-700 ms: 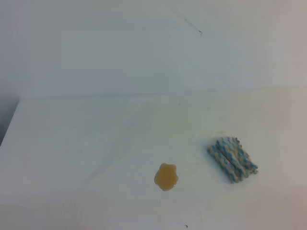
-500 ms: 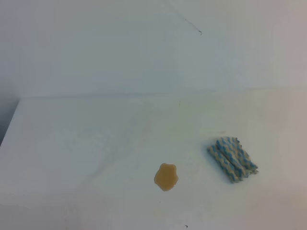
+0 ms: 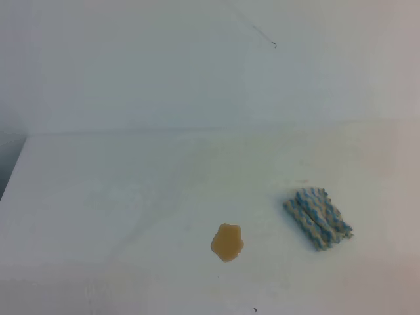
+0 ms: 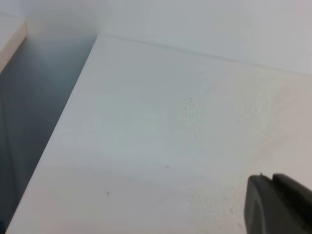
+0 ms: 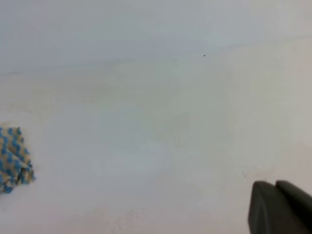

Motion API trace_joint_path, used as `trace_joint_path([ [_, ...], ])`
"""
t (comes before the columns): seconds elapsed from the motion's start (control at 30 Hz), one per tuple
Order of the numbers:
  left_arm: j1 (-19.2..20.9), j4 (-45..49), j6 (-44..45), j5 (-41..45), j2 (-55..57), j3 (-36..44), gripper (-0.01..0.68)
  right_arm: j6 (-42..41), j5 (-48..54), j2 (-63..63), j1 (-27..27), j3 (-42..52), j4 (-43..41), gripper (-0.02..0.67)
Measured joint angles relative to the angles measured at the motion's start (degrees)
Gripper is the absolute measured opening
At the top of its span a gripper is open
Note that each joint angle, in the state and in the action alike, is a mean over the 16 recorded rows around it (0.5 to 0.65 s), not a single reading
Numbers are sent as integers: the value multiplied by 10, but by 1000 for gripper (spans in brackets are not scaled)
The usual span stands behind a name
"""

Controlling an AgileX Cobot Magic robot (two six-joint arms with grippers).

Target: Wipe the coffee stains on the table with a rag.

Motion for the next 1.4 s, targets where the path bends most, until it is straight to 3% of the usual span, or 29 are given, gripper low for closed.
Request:
trace_joint_path([
  [0.5, 0, 0, 0, 0, -6, 0, 1, 0, -61, 0, 0, 0, -1, -4],
  [0.9, 0, 0, 0, -1, -5, -2, 1, 11, -185, 0, 0, 0, 8, -4],
  [1.4, 0, 0, 0, -1, -6, 0, 1, 86, -408, 0, 0, -25, 82, -4],
])
